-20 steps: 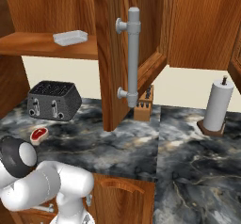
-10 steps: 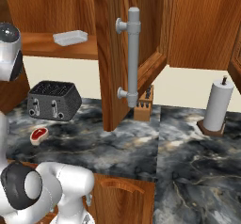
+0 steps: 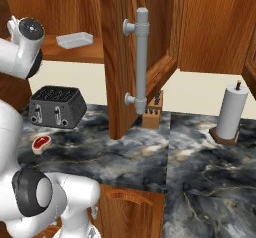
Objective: Retrieve the tupperware from the cabinet, then place the raw meat into the tupperware to avoid contamination.
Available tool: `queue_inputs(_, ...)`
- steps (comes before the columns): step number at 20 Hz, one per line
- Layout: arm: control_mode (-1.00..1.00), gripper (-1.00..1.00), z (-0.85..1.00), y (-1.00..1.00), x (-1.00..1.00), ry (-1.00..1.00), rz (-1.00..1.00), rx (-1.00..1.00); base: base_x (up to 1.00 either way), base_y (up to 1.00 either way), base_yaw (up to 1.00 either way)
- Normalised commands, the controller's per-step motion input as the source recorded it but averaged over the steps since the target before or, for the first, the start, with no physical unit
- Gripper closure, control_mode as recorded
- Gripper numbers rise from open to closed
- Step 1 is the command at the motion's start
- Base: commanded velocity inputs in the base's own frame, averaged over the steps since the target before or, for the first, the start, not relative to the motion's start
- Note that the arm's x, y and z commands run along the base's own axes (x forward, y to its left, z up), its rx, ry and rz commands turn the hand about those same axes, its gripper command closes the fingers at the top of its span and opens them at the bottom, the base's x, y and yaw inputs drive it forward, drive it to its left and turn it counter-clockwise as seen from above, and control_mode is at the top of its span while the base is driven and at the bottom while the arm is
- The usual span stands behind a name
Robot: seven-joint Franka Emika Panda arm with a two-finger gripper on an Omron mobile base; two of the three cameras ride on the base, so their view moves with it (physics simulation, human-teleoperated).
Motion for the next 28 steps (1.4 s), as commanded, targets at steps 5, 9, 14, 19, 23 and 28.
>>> queue_inputs(5,-1.00,-1.00,-0.01,-0.10,0.07,-0.02,0.01,-0.01,0.00,0.00,0.00)
queue_inputs(9,-1.00,-1.00,0.07,-0.19,0.07,-0.01,0.01,0.00,0.00,0.00,0.00)
queue_inputs(14,-1.00,-1.00,0.22,-0.26,0.12,0.00,0.00,0.00,0.00,0.00,0.00)
queue_inputs(19,-1.00,-1.00,0.18,-0.23,0.38,0.00,0.00,0.00,0.00,0.00,0.00)
queue_inputs(23,-1.00,-1.00,0.03,-0.37,0.47,0.00,0.00,0.00,0.00,0.00,0.00)
queue_inputs(28,-1.00,-1.00,-0.02,-0.36,0.49,0.01,0.00,0.01,0.00,0.00,0.00)
